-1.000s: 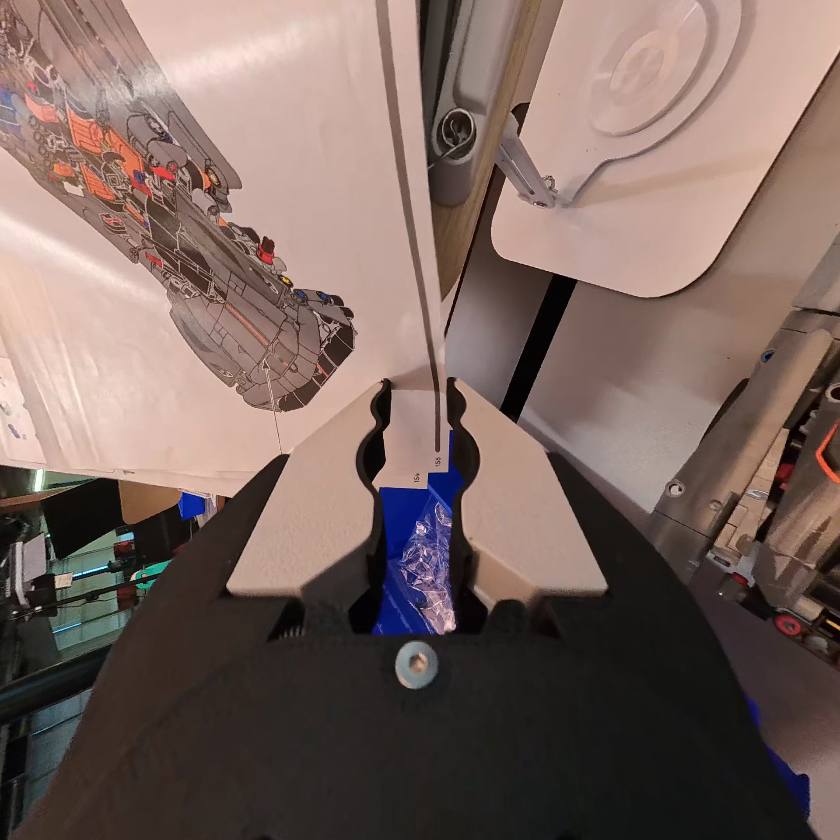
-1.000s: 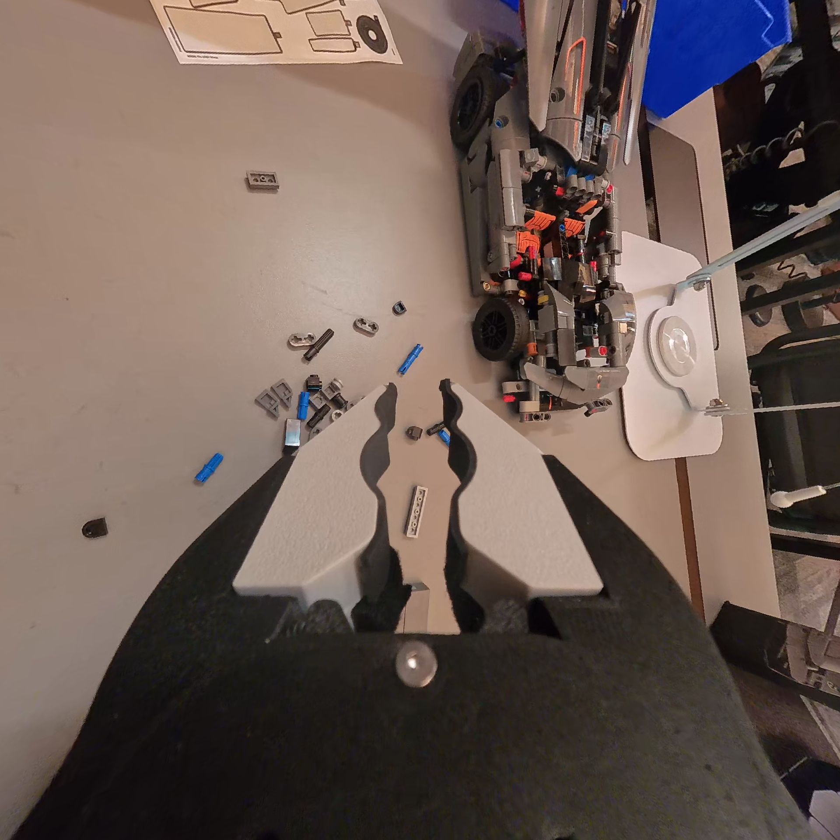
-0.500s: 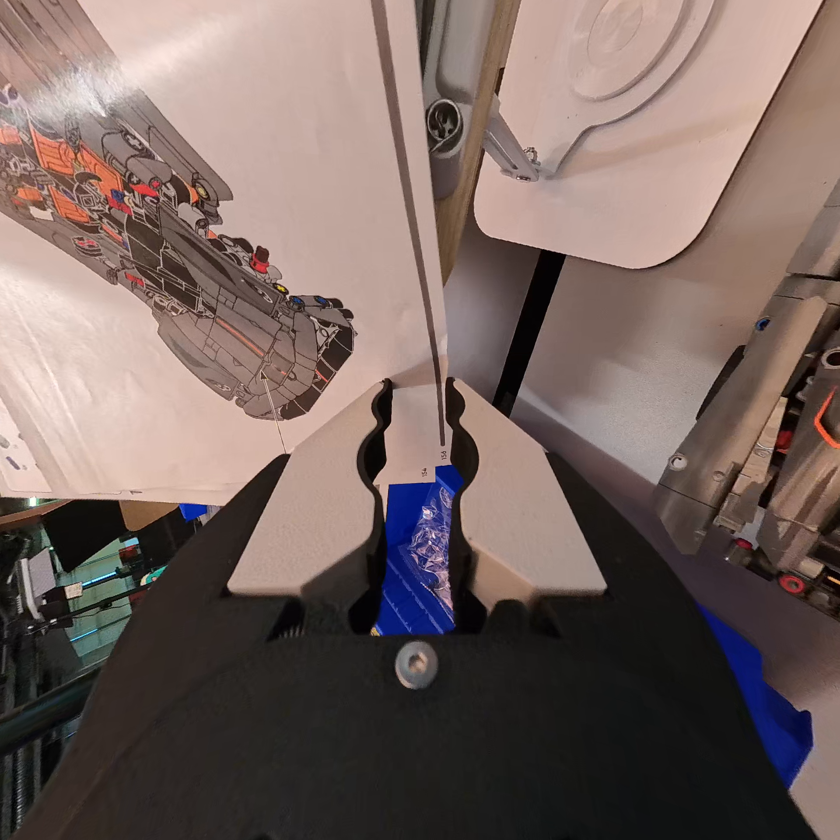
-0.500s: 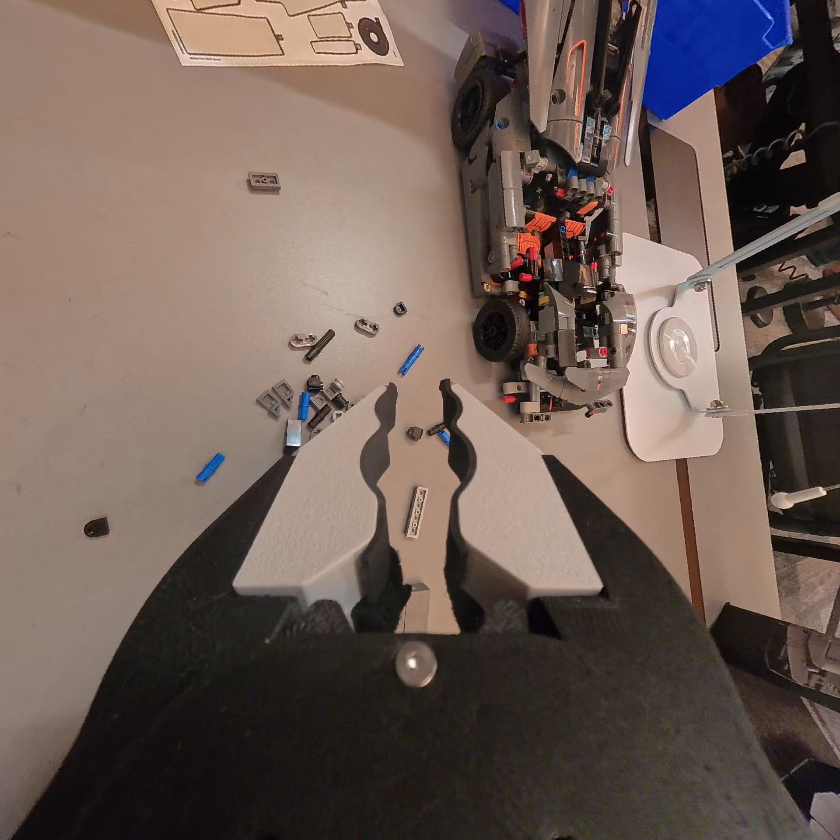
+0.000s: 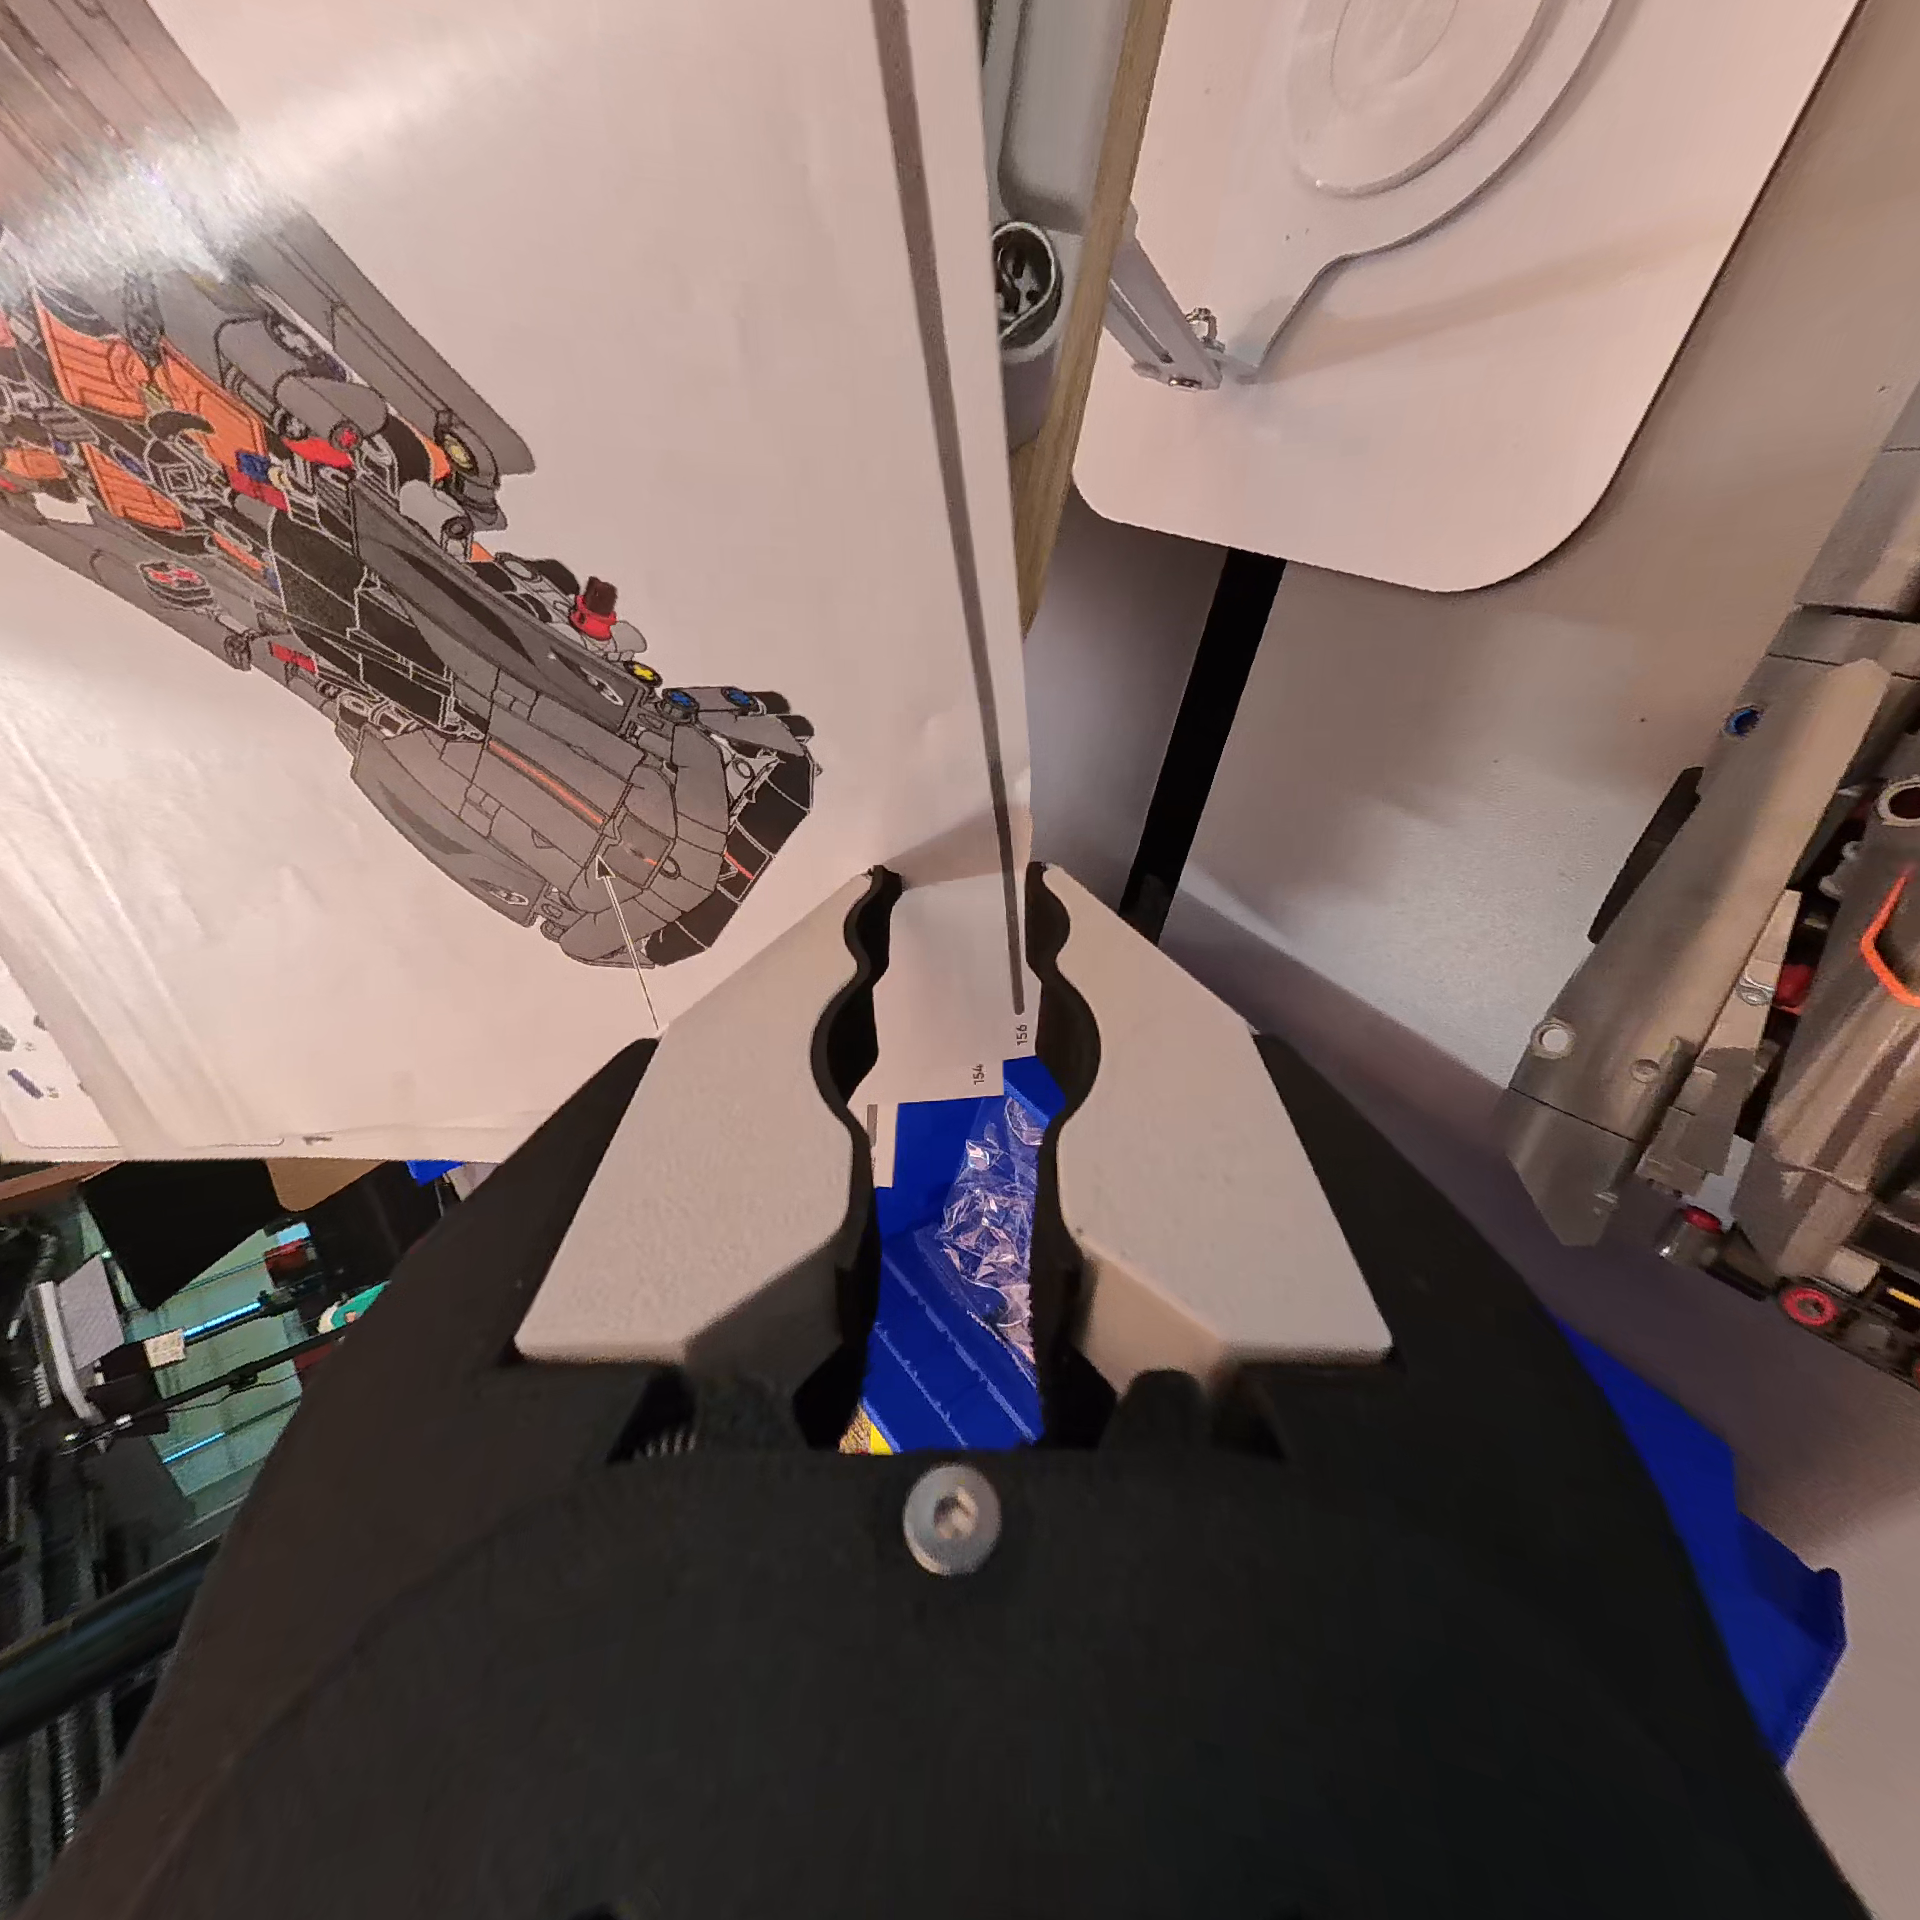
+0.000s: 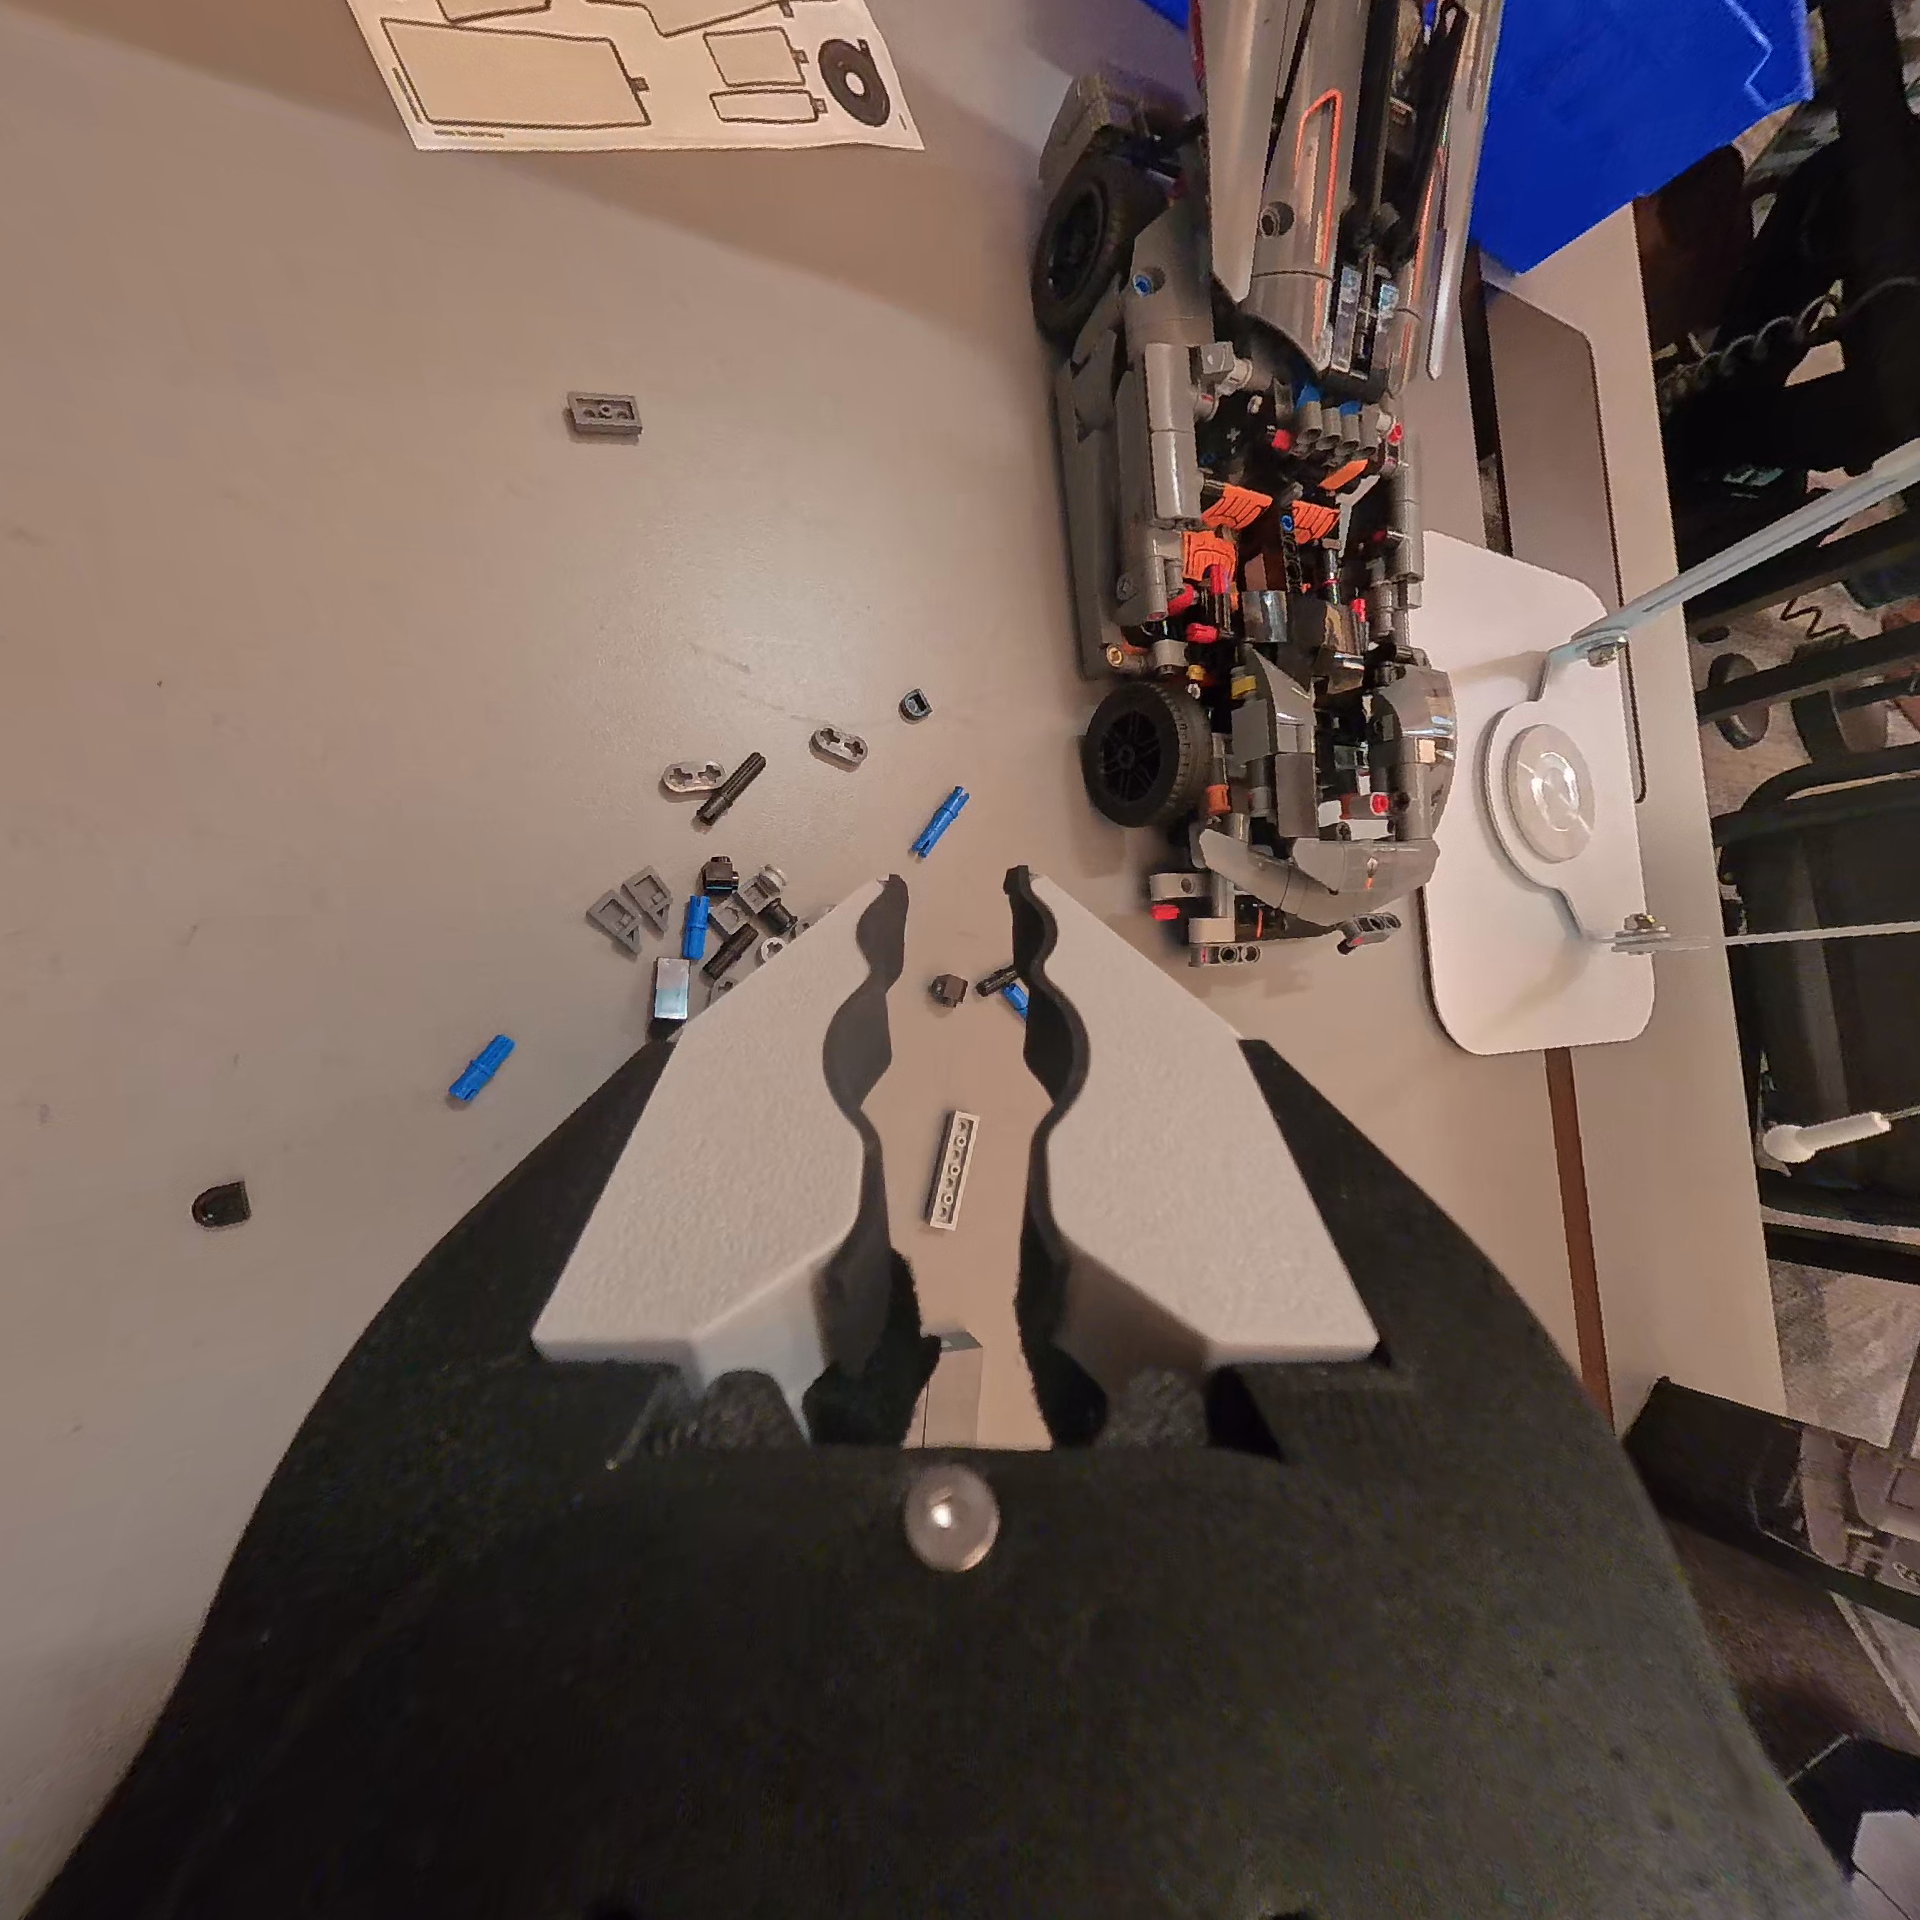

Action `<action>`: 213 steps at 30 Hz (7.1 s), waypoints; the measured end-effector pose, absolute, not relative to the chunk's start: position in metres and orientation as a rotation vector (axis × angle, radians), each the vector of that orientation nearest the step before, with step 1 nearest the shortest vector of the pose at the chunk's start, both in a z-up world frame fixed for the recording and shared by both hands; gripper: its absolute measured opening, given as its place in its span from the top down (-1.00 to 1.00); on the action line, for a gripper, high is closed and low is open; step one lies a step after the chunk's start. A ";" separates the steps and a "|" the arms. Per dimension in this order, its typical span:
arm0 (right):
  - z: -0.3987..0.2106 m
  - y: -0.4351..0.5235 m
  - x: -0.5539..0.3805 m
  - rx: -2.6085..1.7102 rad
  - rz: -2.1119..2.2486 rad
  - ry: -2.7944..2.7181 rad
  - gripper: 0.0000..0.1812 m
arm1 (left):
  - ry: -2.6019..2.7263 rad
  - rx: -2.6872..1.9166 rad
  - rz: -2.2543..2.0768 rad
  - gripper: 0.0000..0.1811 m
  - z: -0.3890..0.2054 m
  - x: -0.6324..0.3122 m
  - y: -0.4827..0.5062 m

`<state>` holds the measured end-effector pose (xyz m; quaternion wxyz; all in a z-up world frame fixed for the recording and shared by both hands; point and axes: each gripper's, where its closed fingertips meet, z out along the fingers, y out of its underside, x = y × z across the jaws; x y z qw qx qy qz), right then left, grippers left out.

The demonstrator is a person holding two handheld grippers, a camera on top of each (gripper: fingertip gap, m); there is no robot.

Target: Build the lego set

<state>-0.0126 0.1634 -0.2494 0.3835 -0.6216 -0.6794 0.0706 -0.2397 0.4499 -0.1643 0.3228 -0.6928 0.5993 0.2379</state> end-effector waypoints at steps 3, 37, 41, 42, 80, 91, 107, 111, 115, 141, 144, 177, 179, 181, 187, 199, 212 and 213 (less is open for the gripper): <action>-0.249 0.164 -0.013 -1.585 0.182 -1.731 0.80 | 1.588 -1.827 0.632 0.75 -0.164 -0.240 0.450; -0.247 0.163 -0.012 -1.584 0.198 -1.728 0.80 | 1.689 -1.901 0.714 0.73 -0.165 -0.243 0.455; -0.247 0.163 -0.012 -1.583 0.197 -1.728 0.80 | 1.689 -1.897 0.727 0.74 -0.165 -0.243 0.455; -0.247 0.163 -0.012 -1.583 0.197 -1.728 0.80 | 1.689 -1.893 0.731 0.75 -0.164 -0.243 0.455; -0.243 0.165 -0.015 -1.597 0.243 -1.679 0.70 | 1.304 -1.900 0.700 0.60 -0.144 -0.285 0.441; -0.096 0.269 -0.064 -1.471 0.113 -1.436 0.29 | 0.866 -1.886 0.281 0.57 -0.145 -0.286 0.445; -0.060 0.549 -0.147 -1.607 -0.179 -1.274 0.03 | 0.629 -1.836 0.016 0.53 -0.144 -0.267 0.464; -0.065 0.547 -0.148 -1.615 -0.186 -1.299 0.19 | 0.602 -1.807 -0.042 0.53 -0.144 -0.262 0.464; -0.070 0.545 -0.151 -1.622 -0.183 -1.327 0.32 | 0.588 -1.789 -0.052 0.53 -0.147 -0.262 0.464; -0.064 0.555 -0.153 -1.629 -0.203 -1.337 -0.12 | 0.508 -1.773 -0.071 0.57 -0.148 -0.280 0.470; -0.066 0.556 -0.154 -1.647 -0.211 -1.372 -0.07 | 0.509 -1.775 -0.074 0.58 -0.149 -0.281 0.469; -0.124 0.455 -0.197 -1.415 -0.056 -1.764 0.43 | 0.480 -1.798 -0.090 0.64 -0.153 -0.289 0.471; -0.127 0.452 -0.205 -1.386 -0.096 -1.775 0.53 | 0.478 -1.799 -0.096 0.64 -0.153 -0.289 0.471; -0.130 0.454 -0.209 -1.390 -0.121 -1.777 0.57 | 0.478 -1.797 -0.101 0.64 -0.153 -0.289 0.471; -0.133 0.460 -0.211 -1.417 -0.110 -1.754 0.72 | 0.480 -1.794 -0.108 0.64 -0.153 -0.289 0.471; -0.145 0.467 -0.212 -1.319 -0.306 -1.776 0.79 | 0.495 -1.796 -0.131 0.66 -0.154 -0.286 0.469; -0.147 0.464 -0.210 -1.392 -0.194 -1.799 0.88 | 0.480 -1.793 -0.171 0.66 -0.152 -0.287 0.468; -0.147 0.464 -0.210 -1.400 -0.183 -1.801 0.88 | 0.480 -1.793 -0.171 0.66 -0.152 -0.287 0.468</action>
